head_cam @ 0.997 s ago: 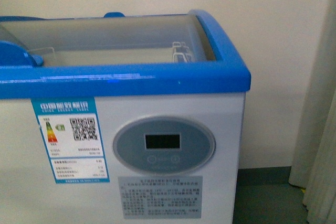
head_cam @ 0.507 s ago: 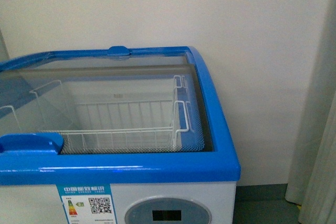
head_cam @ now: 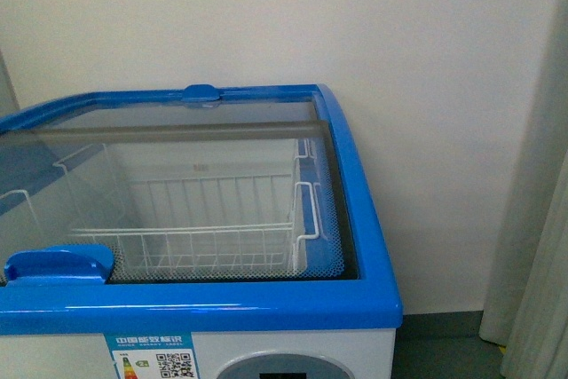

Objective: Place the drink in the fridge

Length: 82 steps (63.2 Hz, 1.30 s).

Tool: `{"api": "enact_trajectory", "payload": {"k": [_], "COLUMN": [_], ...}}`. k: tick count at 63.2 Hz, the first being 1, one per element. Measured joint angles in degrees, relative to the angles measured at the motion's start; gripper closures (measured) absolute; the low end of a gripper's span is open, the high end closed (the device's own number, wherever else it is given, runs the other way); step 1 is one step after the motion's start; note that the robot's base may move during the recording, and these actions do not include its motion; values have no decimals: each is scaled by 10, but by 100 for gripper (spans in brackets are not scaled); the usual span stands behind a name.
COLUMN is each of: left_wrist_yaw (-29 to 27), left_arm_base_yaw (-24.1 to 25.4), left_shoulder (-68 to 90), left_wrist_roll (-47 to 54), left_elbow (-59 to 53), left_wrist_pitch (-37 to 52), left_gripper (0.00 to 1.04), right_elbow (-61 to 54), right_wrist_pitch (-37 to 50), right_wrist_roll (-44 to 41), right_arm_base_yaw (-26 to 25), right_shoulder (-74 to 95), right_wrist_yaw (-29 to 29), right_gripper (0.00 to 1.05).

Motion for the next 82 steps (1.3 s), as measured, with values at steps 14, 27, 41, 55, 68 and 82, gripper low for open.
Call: {"api": "enact_trajectory", "payload": {"k": [14,27,41,55,68,82], "left_wrist_yaw": [299,472,567,655,625,595], "left_arm_base_yaw": [101,145,173,190,179,143], "left_shoulder": [169,405,537,699,762,811], "left_wrist_roll": [-34,7,188,698,990,1066], "left_elbow": [55,139,212,285,393,440], "left_wrist_pitch": [-36,122,246,197,2,-28], "left_gripper": [8,8,8,8,8,8], "right_elbow": [0,0,0,0,0,0], "right_wrist_pitch": [0,0,0,0,0,0], "right_wrist_roll": [0,0,0,0,0,0], "right_arm_base_yaw": [0,1,1,1,1,1], "right_shoulder": [0,0,0,0,0,0], "right_wrist_yaw": [1,2,0,1,1,1], "right_gripper": [70,70,70,70,70,70]}}
